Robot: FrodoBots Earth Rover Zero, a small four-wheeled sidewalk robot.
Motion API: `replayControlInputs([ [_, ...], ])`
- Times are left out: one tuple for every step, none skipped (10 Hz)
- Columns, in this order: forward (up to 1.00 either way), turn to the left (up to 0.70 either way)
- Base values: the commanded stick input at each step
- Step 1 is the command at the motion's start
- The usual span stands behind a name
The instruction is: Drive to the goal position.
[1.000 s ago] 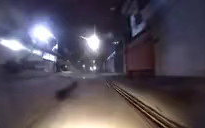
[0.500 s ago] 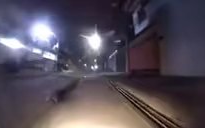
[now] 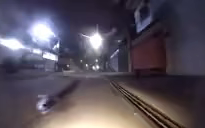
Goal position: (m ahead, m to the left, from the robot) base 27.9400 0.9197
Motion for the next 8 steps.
replayControlInputs([
  [0.7, 0.0],
  [0.7, 0.0],
  [0.7, 0.0],
  [0.7, 0.0],
  [0.7, 0.0],
  [0.7, 0.0],
  [0.7, 0.0],
  [0.7, 0.0],
])
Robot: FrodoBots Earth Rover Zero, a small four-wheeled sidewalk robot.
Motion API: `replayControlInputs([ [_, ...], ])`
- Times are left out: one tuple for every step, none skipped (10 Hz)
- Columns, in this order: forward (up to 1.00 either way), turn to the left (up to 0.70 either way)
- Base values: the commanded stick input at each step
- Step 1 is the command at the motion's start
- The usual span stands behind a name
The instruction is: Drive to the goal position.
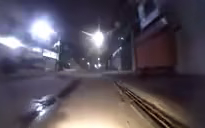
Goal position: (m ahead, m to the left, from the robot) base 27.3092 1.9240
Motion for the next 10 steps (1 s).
replayControlInputs([
  [0.7, 0.0],
  [0.7, 0.0],
  [0.7, 0.0],
  [0.7, 0.0],
  [0.7, 0.0],
  [0.7, 0.0],
  [0.7, 0.0],
  [0.7, 0.0],
  [0.7, -0.09],
  [0.7, -0.35],
])
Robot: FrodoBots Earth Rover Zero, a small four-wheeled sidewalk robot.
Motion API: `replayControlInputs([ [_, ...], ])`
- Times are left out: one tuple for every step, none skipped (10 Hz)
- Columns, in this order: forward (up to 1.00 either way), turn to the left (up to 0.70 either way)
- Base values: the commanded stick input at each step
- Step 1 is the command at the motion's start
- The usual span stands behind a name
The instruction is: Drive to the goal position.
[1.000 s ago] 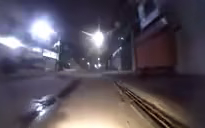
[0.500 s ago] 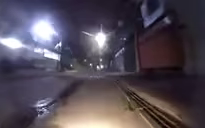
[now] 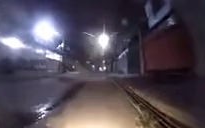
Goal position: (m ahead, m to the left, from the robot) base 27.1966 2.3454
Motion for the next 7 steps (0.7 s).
replayControlInputs([
  [0.7, -0.35],
  [0.7, -0.35],
  [0.7, -0.35],
  [0.7, -0.35],
  [0.7, -0.35],
  [0.7, -0.26],
  [0.7, -0.1],
])
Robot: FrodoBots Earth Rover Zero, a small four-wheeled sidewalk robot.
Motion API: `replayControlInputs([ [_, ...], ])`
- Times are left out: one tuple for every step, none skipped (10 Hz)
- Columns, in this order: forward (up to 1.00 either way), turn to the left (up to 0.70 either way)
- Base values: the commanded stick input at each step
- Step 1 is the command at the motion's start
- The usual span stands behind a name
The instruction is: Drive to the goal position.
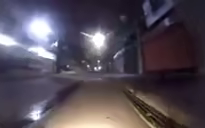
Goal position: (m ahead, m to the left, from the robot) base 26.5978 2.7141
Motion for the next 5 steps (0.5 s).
replayControlInputs([
  [0.7, 0.0],
  [0.7, 0.0],
  [0.7, 0.0],
  [0.7, 0.0],
  [0.7, 0.0],
])
